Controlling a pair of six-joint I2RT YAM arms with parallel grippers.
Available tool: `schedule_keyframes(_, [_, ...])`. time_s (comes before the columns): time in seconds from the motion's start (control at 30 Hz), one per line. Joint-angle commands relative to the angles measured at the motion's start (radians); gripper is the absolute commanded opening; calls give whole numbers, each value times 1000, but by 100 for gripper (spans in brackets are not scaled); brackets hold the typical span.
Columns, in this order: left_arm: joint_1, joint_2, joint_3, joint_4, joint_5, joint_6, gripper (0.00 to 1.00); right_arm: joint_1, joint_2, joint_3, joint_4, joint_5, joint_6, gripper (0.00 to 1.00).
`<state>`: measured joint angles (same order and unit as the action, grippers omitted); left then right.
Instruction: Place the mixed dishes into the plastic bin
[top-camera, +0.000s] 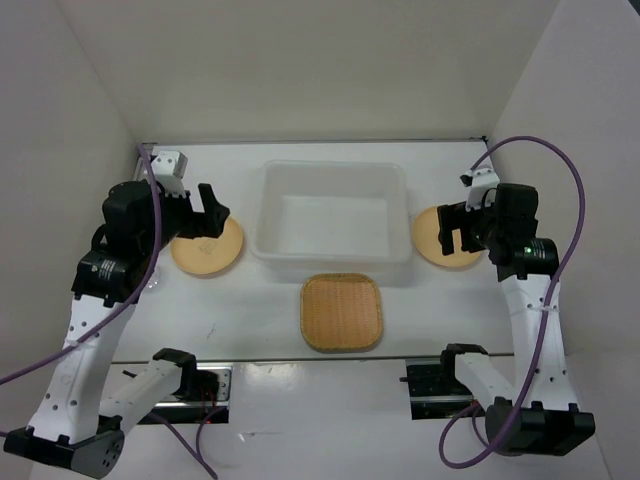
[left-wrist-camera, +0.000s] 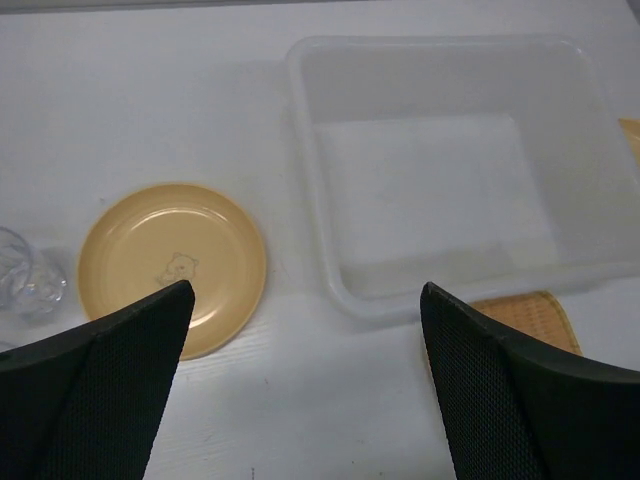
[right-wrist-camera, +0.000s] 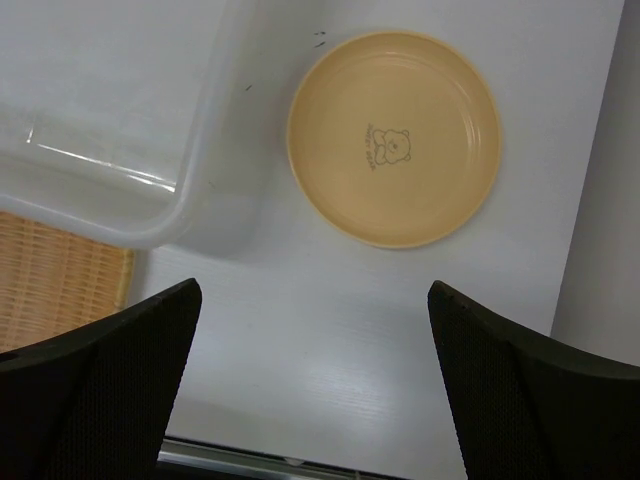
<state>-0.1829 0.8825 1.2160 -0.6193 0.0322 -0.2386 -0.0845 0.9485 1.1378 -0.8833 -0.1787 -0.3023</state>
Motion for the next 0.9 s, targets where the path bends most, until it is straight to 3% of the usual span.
schedule_keyframes(0.0, [-18,6,-19,13,136,5,100,9,-54,2,30,38,72,98])
schedule_keyframes(0.1, [-41,19,-30,-11,126,-86,100,9,-86,-30,46,-18,97,98])
schedule_keyframes(0.27, [-111,194,-65,-80,172,-152,100,9,-113,-53,78,-51,88,98])
schedule_keyframes(0.37, [-145,255,-143,-34,272,-186,100,9,-74,-44,51,-126,51,98])
schedule_keyframes(0.43, [-171,318,-168,-14,361,-186,100,9,-54,-33,11,-237,-36,81])
schedule_keyframes(0.47, [-194,340,-168,-14,371,-195,100,9,-38,-33,0,-263,-104,66])
schedule_keyframes(0.5, [-204,375,-168,-14,371,-196,100,37,-27,-33,-29,-309,-150,32])
schedule_keyframes(0.53, [-204,389,-168,-14,371,-182,100,54,-14,-48,-20,-309,-187,12])
schedule_keyframes(0.57, [-216,398,-156,-14,362,-182,100,67,-2,-49,-5,-309,-210,0])
schedule_keyframes(0.63, [-216,408,-156,-23,362,-173,100,132,7,-76,50,-294,-257,0])
schedule_keyframes(0.87, [-216,476,-190,-24,405,-182,100,366,50,-151,11,-282,-510,0])
